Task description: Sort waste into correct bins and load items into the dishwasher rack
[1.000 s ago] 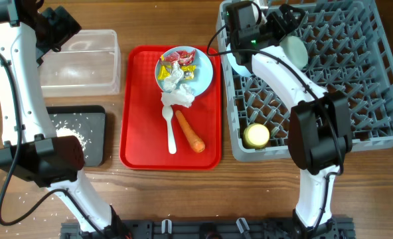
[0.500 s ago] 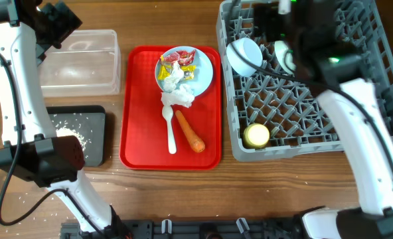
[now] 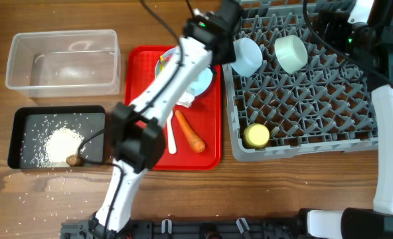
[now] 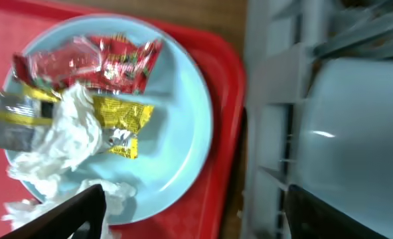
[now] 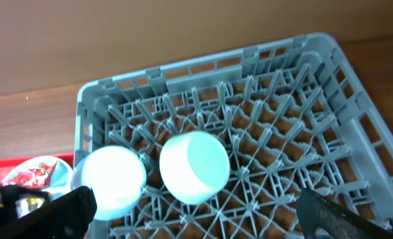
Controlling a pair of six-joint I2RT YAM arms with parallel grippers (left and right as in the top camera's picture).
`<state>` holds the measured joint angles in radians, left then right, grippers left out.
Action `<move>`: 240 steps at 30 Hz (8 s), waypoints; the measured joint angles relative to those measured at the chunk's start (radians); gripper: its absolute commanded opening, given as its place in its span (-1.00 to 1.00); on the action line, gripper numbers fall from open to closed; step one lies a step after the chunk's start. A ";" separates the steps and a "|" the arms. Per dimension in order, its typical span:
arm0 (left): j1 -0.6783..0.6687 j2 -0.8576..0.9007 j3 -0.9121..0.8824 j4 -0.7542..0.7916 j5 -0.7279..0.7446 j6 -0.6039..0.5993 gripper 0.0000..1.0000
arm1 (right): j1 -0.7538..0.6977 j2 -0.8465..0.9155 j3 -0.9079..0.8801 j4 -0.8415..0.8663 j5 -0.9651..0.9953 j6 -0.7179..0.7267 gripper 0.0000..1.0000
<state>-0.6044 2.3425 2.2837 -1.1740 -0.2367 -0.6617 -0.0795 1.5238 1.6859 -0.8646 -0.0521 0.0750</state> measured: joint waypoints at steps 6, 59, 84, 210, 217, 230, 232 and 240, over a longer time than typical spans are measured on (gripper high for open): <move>0.078 0.050 -0.006 -0.022 -0.049 -0.079 0.81 | 0.000 0.000 0.000 -0.019 0.000 0.000 0.99; 0.742 -0.195 -0.124 -0.144 0.116 0.238 1.00 | 0.000 0.002 0.000 -0.070 0.000 0.000 1.00; 0.853 -0.628 -1.096 0.213 0.150 -0.001 0.86 | 0.000 0.030 0.000 -0.073 -0.002 0.000 0.99; 0.246 -0.252 -0.406 0.150 0.164 0.316 -0.92 | 0.000 0.030 0.000 -0.161 -0.019 0.000 1.00; 0.605 -0.369 -0.362 0.088 -0.005 0.316 -0.25 | 0.000 0.030 0.000 -0.159 -0.019 0.000 1.00; 0.496 -0.354 -0.362 0.275 0.168 0.301 0.99 | 0.000 0.030 0.000 -0.157 -0.019 0.000 0.99; 0.381 -0.306 -0.362 0.322 0.183 0.302 1.00 | 0.000 0.030 0.000 -0.158 -0.019 0.000 0.99; 0.202 -0.052 -0.362 0.406 0.145 0.298 1.00 | 0.000 0.030 0.000 -0.167 -0.019 0.000 0.99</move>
<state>-0.4026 2.2906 1.9213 -0.7685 -0.0917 -0.3641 -0.0795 1.5539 1.6859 -1.0321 -0.0711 0.0750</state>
